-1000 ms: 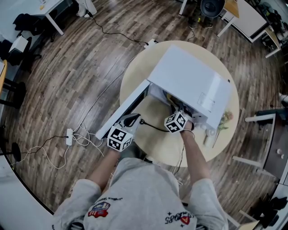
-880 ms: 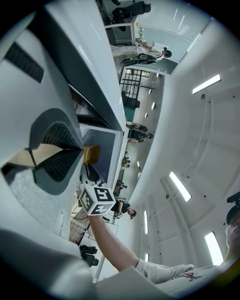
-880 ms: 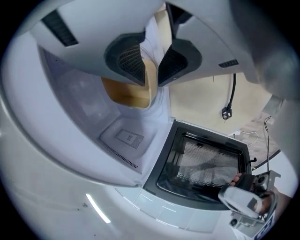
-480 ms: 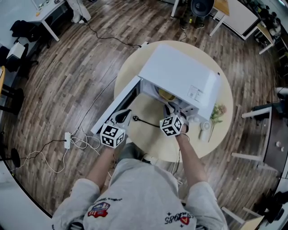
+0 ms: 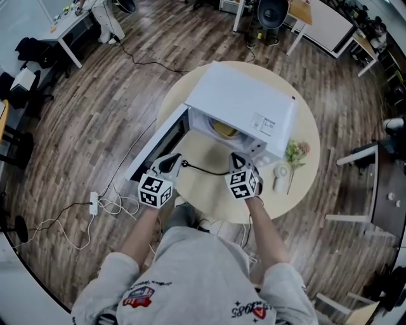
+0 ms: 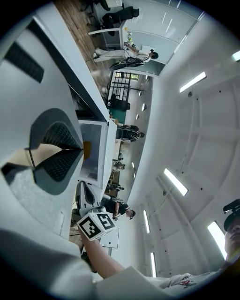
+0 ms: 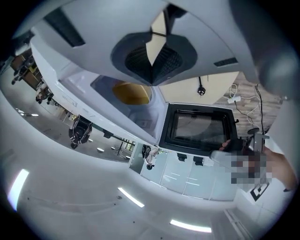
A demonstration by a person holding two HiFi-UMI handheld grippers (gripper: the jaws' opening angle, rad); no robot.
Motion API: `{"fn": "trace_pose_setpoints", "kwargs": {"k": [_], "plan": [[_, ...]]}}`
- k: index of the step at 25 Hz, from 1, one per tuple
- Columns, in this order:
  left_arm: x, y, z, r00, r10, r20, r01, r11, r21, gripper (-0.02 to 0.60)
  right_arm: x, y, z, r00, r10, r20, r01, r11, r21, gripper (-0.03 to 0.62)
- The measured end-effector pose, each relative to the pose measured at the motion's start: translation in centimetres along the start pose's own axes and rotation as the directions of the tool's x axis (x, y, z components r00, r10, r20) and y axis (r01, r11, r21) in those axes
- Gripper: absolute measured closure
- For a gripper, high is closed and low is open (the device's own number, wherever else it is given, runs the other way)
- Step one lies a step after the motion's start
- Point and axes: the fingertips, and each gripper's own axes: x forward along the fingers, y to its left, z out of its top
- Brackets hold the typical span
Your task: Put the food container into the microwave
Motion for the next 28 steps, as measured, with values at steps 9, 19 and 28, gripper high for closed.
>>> {"fn": "trace_pose_setpoints", "kwargs": {"k": [9, 19, 28], "plan": [[-1.9, -4.6, 0.8, 1.0, -0.014, 0.024, 0.013, 1.0, 0.019, 0.577, -6.9, -0.2, 0.5, 0.991, 0.024, 0.128, -0.049, 0.978, 0.2, 0.589], [-4.1, -8.9, 2.2, 0.998, -0.021, 0.064, 0.018, 0.999, 0.047, 0.577, -14.9, 0.2, 2.0, 0.956, -0.019, 0.294, -0.075, 0.95, 0.304, 0.589], [-5.3, -10.5, 2.6, 0.996, -0.021, 0.085, 0.015, 0.998, 0.067, 0.577, -19.2, 0.3, 0.6, 0.914, -0.104, 0.392, -0.058, 0.923, 0.38, 0.589]]}}
